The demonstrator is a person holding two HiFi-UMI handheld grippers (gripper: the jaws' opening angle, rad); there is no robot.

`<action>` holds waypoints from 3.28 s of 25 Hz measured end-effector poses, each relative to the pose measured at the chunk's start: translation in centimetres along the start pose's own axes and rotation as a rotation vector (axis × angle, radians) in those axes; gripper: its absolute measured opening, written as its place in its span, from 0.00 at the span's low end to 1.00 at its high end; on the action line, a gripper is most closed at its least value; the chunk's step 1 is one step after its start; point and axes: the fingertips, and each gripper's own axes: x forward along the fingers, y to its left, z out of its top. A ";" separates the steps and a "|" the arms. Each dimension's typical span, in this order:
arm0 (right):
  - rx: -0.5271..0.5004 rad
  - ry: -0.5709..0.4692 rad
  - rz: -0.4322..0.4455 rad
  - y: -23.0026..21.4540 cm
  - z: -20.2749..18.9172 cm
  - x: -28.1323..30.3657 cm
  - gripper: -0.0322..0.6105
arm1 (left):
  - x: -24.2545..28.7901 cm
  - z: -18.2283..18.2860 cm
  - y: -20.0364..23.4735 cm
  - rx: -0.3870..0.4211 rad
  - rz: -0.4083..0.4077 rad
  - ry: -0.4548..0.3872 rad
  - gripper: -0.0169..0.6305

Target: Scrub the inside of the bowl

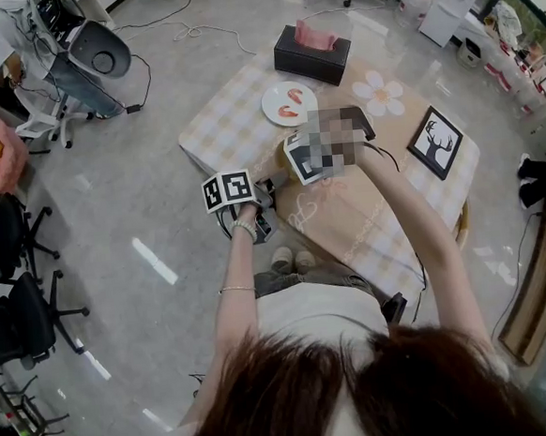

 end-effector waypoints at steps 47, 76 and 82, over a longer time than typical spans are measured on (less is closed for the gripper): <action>-0.010 -0.048 -0.122 -5.8 0.0 -0.2 0.17 | -0.3 -0.2 -0.3 -0.040 -0.071 0.054 0.19; 0.031 0.020 -0.126 -5.0 -2.4 -0.3 0.17 | -0.3 -0.4 -0.2 -0.047 -0.076 0.057 0.19; 0.035 0.035 -0.115 -4.5 -2.7 -0.4 0.17 | -0.3 -0.4 -0.3 -0.057 -0.079 0.056 0.19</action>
